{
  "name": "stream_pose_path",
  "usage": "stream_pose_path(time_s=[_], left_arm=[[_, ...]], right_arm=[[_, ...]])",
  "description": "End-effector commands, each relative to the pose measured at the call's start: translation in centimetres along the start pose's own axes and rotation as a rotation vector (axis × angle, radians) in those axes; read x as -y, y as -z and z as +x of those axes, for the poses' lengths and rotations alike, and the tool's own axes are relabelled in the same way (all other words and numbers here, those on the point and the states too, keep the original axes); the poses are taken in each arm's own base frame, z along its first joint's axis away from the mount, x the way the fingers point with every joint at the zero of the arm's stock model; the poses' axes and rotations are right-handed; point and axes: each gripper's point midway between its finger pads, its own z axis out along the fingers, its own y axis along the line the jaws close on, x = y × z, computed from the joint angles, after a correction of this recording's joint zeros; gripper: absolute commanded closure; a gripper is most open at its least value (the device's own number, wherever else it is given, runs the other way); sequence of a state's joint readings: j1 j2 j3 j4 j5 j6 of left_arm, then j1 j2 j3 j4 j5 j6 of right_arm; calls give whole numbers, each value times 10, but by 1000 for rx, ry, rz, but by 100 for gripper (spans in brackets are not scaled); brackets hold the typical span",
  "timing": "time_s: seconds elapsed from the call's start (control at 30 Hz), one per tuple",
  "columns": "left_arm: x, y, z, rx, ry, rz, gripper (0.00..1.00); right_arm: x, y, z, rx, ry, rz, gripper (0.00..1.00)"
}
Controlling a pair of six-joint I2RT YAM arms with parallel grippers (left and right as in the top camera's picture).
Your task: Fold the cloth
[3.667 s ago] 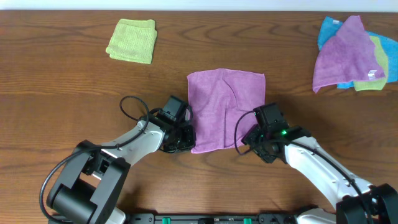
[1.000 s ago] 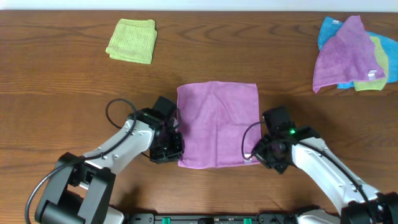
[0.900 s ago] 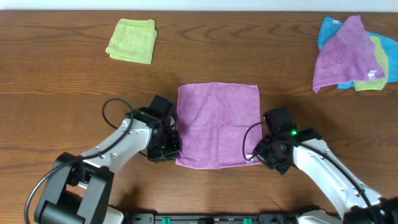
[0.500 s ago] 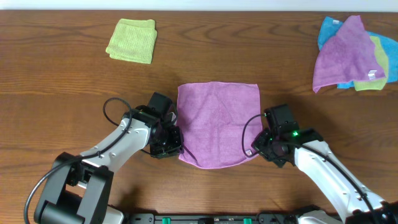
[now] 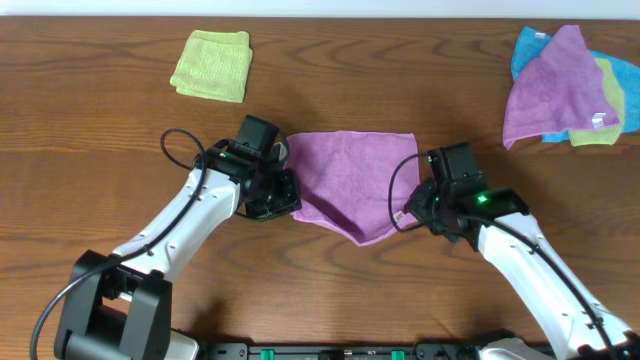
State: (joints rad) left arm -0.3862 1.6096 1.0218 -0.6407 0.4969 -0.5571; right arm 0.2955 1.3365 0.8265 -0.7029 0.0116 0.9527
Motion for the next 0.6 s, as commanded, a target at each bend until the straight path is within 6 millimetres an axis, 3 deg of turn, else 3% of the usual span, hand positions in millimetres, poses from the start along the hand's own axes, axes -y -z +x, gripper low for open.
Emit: stream_pose_path(time_s=[0.0,0.27,0.57], left_arm=[[-4,7,-11,52,29,-35,94],[7,11,-43,190,12,1,94],[8,22,-82,379,20,-27,94]], right_arm=[[-3,9,-24,108,20,8,98],[-35,14,-57,262,151,-94,99],[-53,-1,-84,341,201,-137,99]])
